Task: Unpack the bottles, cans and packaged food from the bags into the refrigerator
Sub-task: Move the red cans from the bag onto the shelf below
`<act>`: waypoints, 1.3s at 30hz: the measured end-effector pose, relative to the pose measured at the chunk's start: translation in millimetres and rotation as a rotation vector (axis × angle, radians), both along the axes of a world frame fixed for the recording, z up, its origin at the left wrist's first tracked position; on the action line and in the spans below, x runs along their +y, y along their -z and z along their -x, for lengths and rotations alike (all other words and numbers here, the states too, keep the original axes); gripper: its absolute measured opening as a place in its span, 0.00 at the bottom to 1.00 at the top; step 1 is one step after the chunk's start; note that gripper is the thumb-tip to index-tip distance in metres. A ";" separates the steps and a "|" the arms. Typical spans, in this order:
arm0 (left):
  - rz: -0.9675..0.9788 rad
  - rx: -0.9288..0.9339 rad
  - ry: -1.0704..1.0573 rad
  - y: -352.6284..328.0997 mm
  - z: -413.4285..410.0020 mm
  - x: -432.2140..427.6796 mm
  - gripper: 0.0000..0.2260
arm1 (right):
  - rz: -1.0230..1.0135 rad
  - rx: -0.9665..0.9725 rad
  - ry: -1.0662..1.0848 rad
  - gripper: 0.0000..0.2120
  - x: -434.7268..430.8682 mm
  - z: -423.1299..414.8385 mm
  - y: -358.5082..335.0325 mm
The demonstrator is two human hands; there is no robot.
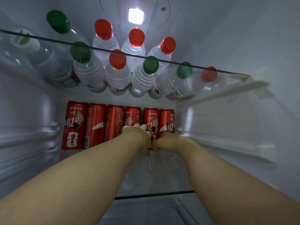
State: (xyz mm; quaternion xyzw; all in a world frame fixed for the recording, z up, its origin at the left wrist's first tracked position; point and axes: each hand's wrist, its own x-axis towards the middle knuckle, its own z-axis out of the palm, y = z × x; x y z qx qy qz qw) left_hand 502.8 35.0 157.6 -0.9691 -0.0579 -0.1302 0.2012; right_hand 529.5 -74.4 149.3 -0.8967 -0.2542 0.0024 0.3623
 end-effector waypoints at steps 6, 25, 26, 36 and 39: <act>0.018 -0.005 -0.003 1.8 -3.7 2.6 0.35 | 0.158 -0.096 0.028 0.19 6.4 1.8 -1.9; 0.157 -0.277 0.139 -1.4 71.0 -1.0 0.12 | 0.134 -0.406 0.222 0.13 -12.0 44.4 10.2; 0.170 -0.312 0.150 -0.1 81.3 -3.9 0.11 | 0.116 -0.470 0.240 0.14 -13.8 57.8 10.9; 0.361 -0.802 0.451 57.3 196.5 -22.4 0.12 | -0.319 -0.884 0.168 0.15 -47.8 180.4 57.3; 0.368 -0.809 0.516 90.2 223.1 -27.8 0.15 | -0.342 -0.865 0.145 0.15 -59.8 201.7 86.4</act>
